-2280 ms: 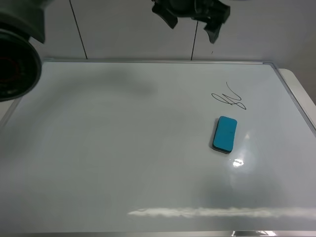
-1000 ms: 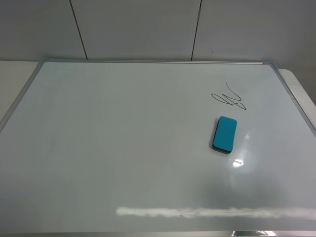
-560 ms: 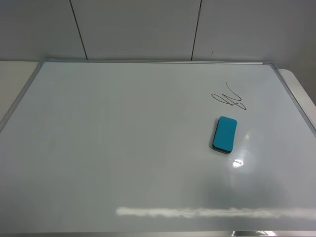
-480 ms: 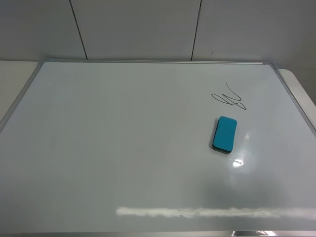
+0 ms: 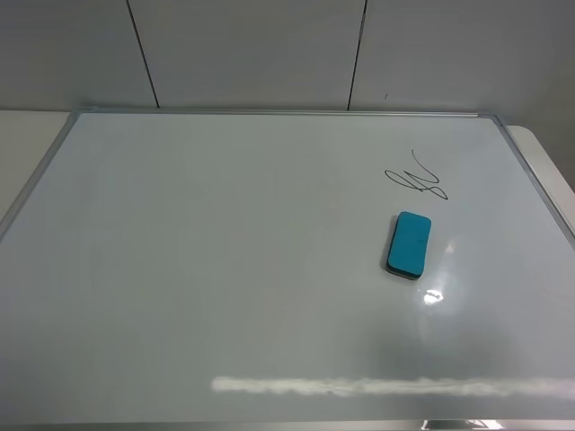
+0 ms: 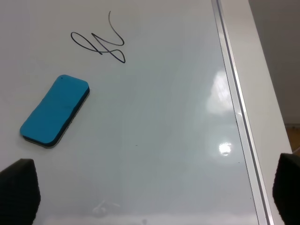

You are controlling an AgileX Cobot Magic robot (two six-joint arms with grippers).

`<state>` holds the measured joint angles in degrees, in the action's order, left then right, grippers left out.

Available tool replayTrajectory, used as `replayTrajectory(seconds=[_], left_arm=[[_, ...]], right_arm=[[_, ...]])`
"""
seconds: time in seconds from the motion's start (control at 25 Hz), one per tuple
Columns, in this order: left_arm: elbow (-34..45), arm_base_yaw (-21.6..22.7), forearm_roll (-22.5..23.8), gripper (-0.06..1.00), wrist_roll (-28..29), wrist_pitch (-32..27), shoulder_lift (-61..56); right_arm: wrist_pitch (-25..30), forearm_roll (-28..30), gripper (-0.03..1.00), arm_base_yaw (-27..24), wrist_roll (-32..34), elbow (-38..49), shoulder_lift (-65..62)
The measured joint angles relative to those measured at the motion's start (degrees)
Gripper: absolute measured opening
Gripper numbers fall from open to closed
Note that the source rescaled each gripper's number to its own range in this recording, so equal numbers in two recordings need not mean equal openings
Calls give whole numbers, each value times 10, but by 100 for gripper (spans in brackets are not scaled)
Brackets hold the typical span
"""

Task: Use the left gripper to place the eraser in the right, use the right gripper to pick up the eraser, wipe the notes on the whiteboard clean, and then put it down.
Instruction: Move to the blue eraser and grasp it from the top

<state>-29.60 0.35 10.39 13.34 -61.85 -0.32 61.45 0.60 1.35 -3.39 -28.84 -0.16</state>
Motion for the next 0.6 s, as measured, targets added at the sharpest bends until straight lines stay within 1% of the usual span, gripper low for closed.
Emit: replayTrajectory(seconds=[0.6], left_arm=[[0, 0, 0, 100, 0, 1, 0]], right_arm=[[0, 0, 100, 0, 0, 0, 0]])
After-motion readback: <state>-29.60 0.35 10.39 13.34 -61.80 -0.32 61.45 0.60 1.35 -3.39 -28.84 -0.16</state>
